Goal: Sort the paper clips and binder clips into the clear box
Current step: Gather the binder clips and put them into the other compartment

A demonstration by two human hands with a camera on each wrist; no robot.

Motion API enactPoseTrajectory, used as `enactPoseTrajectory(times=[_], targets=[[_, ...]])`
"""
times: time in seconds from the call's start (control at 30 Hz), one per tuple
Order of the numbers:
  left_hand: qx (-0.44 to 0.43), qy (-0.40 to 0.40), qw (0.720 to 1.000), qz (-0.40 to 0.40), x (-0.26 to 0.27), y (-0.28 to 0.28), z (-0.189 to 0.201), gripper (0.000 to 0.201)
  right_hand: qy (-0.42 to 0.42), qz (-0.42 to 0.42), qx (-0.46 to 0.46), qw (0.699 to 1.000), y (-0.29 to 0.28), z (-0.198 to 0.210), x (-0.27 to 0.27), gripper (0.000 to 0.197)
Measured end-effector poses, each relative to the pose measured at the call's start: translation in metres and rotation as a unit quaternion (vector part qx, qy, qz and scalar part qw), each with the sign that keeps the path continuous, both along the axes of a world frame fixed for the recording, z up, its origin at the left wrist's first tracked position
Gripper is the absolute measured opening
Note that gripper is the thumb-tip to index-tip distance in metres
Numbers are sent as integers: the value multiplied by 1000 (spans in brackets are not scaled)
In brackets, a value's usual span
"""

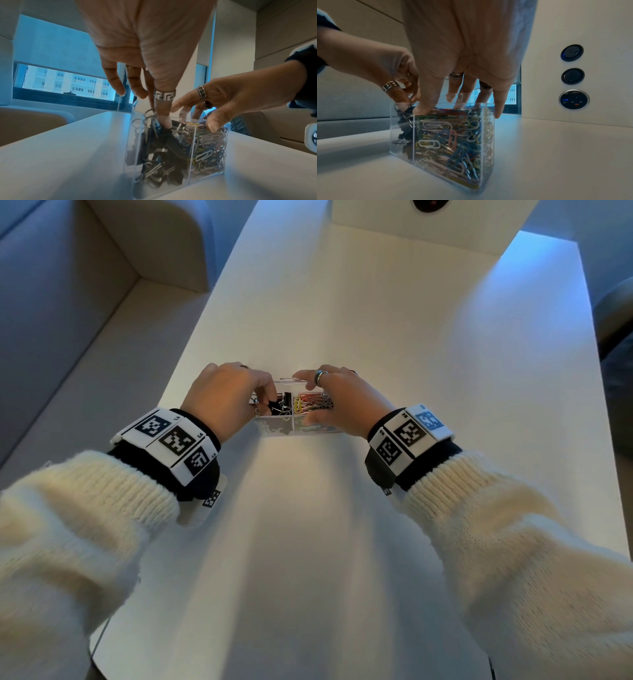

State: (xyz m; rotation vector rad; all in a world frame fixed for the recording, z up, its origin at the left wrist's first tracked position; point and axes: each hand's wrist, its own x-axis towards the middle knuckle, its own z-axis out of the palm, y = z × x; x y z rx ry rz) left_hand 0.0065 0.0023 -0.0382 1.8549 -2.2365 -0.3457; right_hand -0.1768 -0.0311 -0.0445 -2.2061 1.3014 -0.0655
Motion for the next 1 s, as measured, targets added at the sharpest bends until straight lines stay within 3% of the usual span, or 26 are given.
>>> enactPoseTrajectory(times=[0.13,0.3,0.37,0.47,0.63,0.73,0.87,1.0], targets=[[9,5,999,30,-1,-2,1,22,0,-4,2,1000,0,0,0,62],[-53,99,991,75,11,8,-5,22,0,-1,3,1000,0,0,0,61],[-48,80,994,60,13,14,-6,28,1,-2,1,1000,0,0,0,60],[-7,-10,999,42,11,23,-8,48,2,0,-2,1000,0,1,0,59],[-46,-14,998,41,9,25,-12,32,1,-1,0,1000,1,2,0,58],[-78,-58,995,29,9,27,-16,28,-1,-1,0,1000,1,2,0,58],[-41,-69,995,60,8,25,-16,38,2,0,0,1000,0,1,0,59],[1,-14,997,75,7,21,-17,34,1,-1,4,1000,0,0,0,59]])
